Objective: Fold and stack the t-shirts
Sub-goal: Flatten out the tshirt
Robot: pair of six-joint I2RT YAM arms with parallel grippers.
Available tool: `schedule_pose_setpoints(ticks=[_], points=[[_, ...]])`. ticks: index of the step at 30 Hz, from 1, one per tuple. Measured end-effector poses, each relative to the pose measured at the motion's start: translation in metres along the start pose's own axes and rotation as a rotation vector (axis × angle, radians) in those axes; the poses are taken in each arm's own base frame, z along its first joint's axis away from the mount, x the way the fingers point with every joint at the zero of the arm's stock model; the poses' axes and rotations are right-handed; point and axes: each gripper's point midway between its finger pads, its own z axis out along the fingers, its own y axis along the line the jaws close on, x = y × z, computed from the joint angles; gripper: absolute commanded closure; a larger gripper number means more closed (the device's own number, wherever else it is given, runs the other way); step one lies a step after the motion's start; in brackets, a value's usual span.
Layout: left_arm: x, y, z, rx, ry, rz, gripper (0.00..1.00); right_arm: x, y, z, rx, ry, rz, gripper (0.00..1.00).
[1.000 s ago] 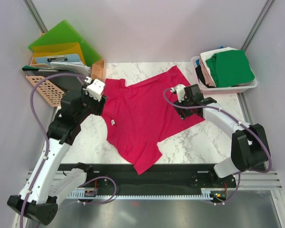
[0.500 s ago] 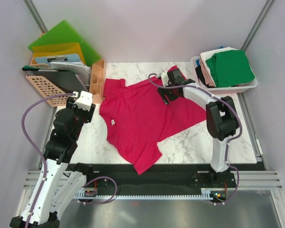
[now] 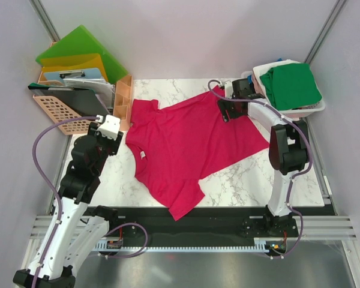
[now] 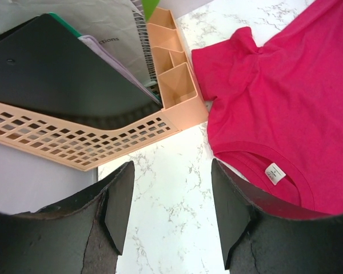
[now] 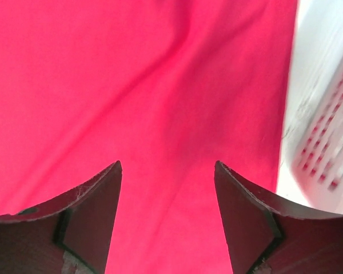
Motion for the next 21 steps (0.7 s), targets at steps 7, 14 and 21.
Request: schedule_pose_setpoints(ticks=[7, 14, 21], points=[[0.005, -0.006, 0.006, 0.026, 0.019, 0.006, 0.32, 0.065, 0.017, -0.057, -0.044, 0.062, -0.022, 0.22], [0.002, -0.003, 0.003, 0.013, 0.003, 0.009, 0.0, 0.075, 0.02, -0.077, -0.048, 0.049, -0.042, 0.22], [0.005, -0.023, 0.0, 0.122, 0.001, 0.013, 0.03, 0.097, 0.007, -0.064, -0.038, 0.118, -0.03, 0.23]])
